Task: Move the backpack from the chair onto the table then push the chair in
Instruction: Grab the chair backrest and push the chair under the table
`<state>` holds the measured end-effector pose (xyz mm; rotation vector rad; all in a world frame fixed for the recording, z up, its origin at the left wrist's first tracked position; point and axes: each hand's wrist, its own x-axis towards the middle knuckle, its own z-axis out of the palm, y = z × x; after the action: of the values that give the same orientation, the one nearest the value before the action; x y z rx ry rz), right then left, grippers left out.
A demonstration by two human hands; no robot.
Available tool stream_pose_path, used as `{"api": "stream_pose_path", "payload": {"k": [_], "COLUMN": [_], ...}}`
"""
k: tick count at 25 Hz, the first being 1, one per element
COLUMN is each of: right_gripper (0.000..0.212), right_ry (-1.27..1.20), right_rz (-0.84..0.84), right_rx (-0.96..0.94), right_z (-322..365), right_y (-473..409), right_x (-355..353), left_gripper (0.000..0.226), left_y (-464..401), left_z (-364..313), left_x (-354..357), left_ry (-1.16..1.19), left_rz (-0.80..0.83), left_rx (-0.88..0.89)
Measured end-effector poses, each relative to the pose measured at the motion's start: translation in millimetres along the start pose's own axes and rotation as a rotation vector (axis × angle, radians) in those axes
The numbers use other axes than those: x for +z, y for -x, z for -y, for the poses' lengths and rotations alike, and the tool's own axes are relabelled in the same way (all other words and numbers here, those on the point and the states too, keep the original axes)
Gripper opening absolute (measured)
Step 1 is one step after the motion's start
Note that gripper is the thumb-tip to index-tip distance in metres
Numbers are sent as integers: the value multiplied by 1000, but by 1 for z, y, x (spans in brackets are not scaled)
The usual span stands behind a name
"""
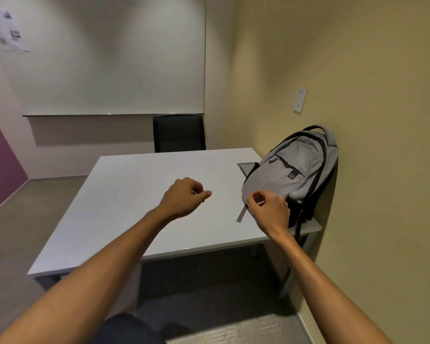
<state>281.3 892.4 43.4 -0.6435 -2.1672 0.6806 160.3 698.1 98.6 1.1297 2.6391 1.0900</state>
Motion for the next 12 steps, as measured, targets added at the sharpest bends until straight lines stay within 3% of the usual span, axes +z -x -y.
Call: {"api": "stream_pose_path", "payload": {"k": [6, 12], "right_gripper": [24, 22], "right_ry": [-39, -117], "right_rz": [72, 160], "right_rx": [-49, -59], "right_z": [85, 111], "right_y": [77, 106], "right_x": [1, 29], "left_gripper": [34, 28], "left_y": [100, 172], "left_z": [32, 75], "left_x": [-88, -138], "left_ry": [-59, -160], "left_rz": [-77, -106], "left_rx": [-9, -118]}}
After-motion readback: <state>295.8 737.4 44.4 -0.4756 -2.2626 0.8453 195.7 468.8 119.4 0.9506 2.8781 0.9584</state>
